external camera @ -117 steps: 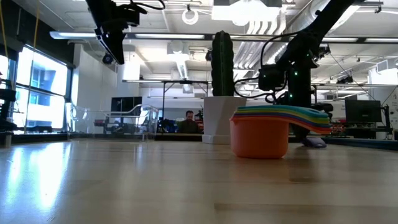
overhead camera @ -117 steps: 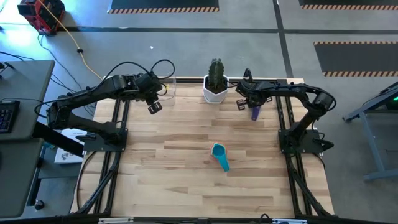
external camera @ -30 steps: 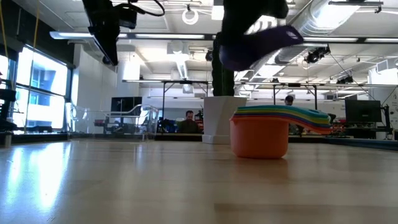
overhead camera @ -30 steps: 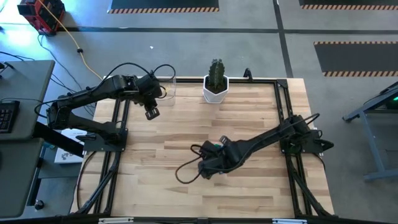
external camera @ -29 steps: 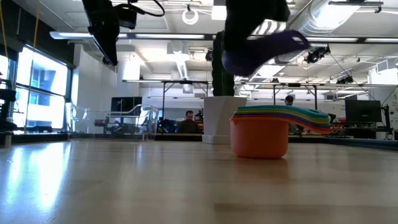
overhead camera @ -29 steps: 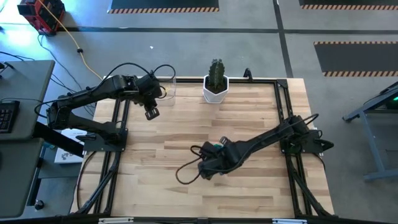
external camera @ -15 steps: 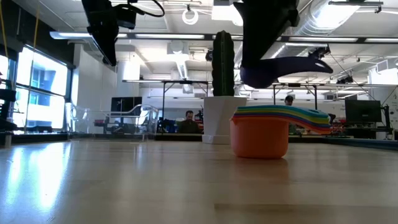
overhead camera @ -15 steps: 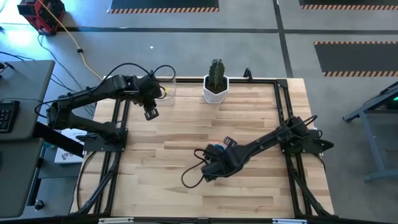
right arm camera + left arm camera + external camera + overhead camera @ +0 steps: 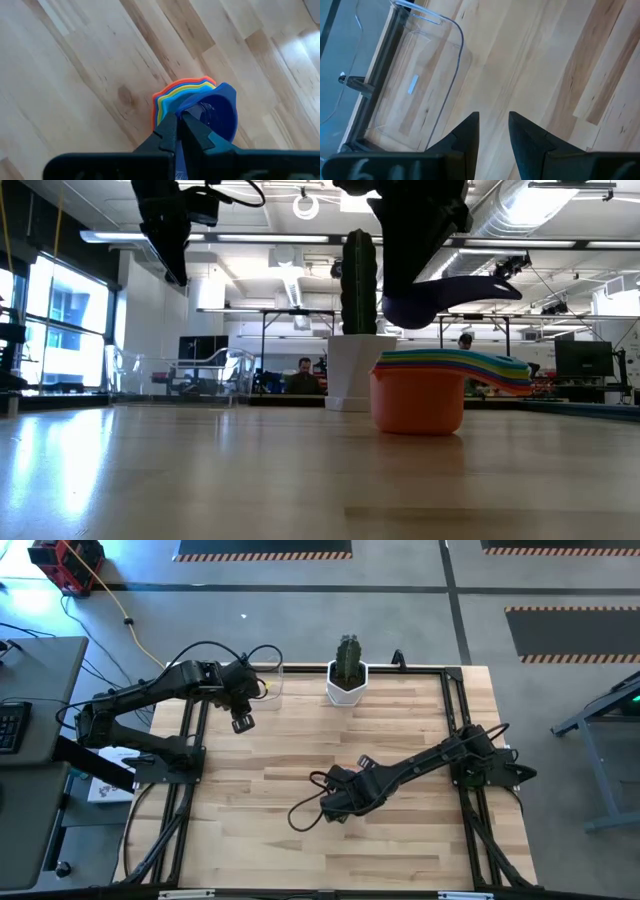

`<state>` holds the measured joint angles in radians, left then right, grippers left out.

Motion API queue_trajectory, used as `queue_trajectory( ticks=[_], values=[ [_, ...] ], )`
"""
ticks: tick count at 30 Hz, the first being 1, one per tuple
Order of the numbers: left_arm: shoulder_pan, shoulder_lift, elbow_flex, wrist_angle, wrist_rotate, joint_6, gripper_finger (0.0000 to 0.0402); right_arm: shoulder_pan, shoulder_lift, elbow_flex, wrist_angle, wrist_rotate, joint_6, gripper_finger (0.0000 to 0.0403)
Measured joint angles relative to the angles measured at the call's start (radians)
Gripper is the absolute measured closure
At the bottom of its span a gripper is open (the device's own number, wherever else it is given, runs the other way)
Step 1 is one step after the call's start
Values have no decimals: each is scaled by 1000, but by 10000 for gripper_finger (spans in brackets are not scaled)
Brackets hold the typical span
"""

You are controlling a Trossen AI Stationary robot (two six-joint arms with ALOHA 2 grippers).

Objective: Nest measuring cups in basket
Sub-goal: Stack the violet measuring cup on the light blue measuring cup

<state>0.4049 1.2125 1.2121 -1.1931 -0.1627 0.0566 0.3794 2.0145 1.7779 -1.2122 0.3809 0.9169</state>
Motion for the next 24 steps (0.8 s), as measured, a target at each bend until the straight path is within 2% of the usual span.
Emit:
queue_trajectory(
  ticks=[24],
  values=[
    [0, 0, 0, 2, 0, 0, 305, -37, 4, -1, 5, -17, -7, 403]
  ],
)
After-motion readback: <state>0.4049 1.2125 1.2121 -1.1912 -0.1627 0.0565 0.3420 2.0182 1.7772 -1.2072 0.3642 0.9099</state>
